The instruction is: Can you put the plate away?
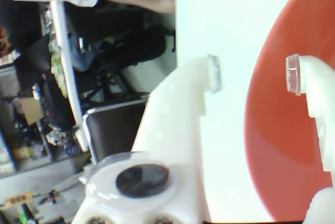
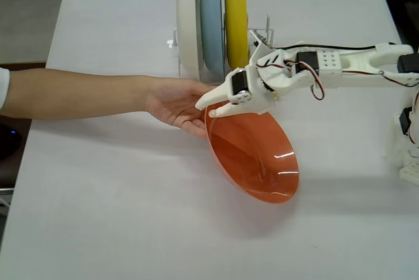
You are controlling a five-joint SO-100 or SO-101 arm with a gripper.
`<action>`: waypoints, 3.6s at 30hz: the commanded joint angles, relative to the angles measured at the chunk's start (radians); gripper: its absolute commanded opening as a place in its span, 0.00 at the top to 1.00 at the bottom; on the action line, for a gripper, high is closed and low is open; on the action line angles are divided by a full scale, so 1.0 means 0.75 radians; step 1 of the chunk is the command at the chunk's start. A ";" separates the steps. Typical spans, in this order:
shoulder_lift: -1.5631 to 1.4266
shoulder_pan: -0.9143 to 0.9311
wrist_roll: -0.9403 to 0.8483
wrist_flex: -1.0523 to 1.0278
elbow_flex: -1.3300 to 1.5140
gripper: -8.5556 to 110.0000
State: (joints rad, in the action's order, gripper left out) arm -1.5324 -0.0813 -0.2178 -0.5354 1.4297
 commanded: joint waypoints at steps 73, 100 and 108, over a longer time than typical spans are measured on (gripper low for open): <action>-1.004 -0.276 0.033 -0.485 -0.284 0.93; -1.491 0.061 -0.808 -0.587 0.065 0.93; -1.454 0.172 -1.162 -0.630 0.104 0.93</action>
State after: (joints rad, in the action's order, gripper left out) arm -2.6277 0.0138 -1.0216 -1.0124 1.5217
